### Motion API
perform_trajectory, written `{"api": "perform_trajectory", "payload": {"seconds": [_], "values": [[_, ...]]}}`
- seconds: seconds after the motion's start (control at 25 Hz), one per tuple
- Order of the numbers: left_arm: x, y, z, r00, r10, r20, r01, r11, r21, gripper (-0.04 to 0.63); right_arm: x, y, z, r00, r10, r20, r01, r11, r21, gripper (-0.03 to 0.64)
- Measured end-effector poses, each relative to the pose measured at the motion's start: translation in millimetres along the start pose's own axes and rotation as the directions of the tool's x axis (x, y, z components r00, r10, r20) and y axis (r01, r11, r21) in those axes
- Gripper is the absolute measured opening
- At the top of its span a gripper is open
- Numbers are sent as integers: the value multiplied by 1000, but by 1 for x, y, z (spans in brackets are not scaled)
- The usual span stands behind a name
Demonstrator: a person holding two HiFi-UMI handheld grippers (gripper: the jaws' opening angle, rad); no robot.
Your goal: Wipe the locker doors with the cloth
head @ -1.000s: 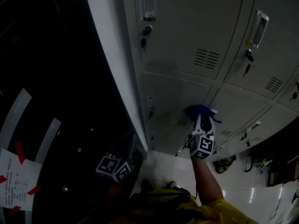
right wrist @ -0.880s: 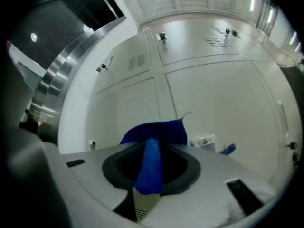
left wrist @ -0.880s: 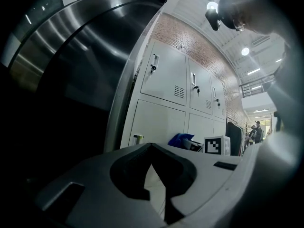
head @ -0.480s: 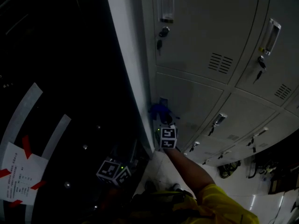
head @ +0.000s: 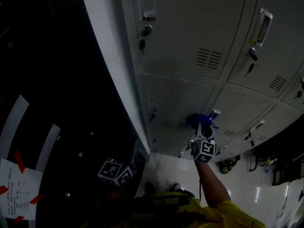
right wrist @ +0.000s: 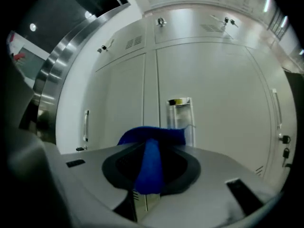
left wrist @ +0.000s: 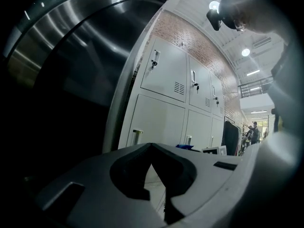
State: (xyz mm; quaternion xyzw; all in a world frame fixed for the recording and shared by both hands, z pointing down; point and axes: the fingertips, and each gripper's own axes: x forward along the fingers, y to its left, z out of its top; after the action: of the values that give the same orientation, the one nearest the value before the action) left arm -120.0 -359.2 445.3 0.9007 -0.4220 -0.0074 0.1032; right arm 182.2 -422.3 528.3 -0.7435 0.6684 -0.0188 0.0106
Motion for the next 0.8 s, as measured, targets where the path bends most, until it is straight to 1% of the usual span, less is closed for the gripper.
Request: {"api": "perform_trajectory", "payload": {"seconds": [0.08, 0.16, 0.2, 0.28, 0.36, 0.4, 0.48, 0.52, 0.6, 0.68, 0.72, 0.8], "values": [[5, -5, 0, 1000, -15, 1, 15, 1000, 3, 0, 1, -3, -1, 1000, -19, -4, 19, 1000, 1, 95], [4, -8, 3, 1000, -20, 11, 20, 1000, 6, 0, 2, 9, 0, 1000, -12, -3, 12, 999, 30, 94], [2, -8, 5, 1000, -17, 16, 17, 1000, 6, 0, 1, 22, 4, 1000, 17, 7, -17, 999, 46, 94], [-5, -3, 4, 1000, 3, 16, -3, 1000, 5, 0, 1, 64, 7, 993, 117, 23, -118, 991, 55, 95], [-13, 5, 1, 999, 32, 9, -32, 999, 0, 0, 12, 118, -13, 974, 224, -22, -222, 972, 76, 95], [-16, 9, 0, 999, 45, 5, -45, 999, -4, 0, 23, 142, -30, 964, 258, -62, -253, 964, 87, 95], [-22, 13, -1, 998, 60, -3, -60, 998, -8, 0, 48, 176, -67, 951, 279, -132, -271, 960, 75, 95], [-24, 14, -2, 998, 64, -7, -64, 998, -8, 0, 57, 185, -79, 951, 273, -146, -267, 962, 62, 95], [-28, 16, -2, 997, 70, -9, -70, 997, -10, 0, 61, 189, -87, 955, 264, -139, -260, 965, 43, 95], [-29, 19, -5, 997, 77, -13, -77, 997, -15, 0, 56, 176, -85, 955, 260, -141, -256, 965, 49, 94], [-27, 20, -6, 997, 77, -16, -78, 997, -17, 0, 52, 161, -81, 960, 246, -136, -242, 969, 50, 94], [-24, 20, -8, 997, 72, -16, -72, 997, -15, 0, 39, 116, -70, 978, 181, -107, -178, 983, 35, 94]]}}
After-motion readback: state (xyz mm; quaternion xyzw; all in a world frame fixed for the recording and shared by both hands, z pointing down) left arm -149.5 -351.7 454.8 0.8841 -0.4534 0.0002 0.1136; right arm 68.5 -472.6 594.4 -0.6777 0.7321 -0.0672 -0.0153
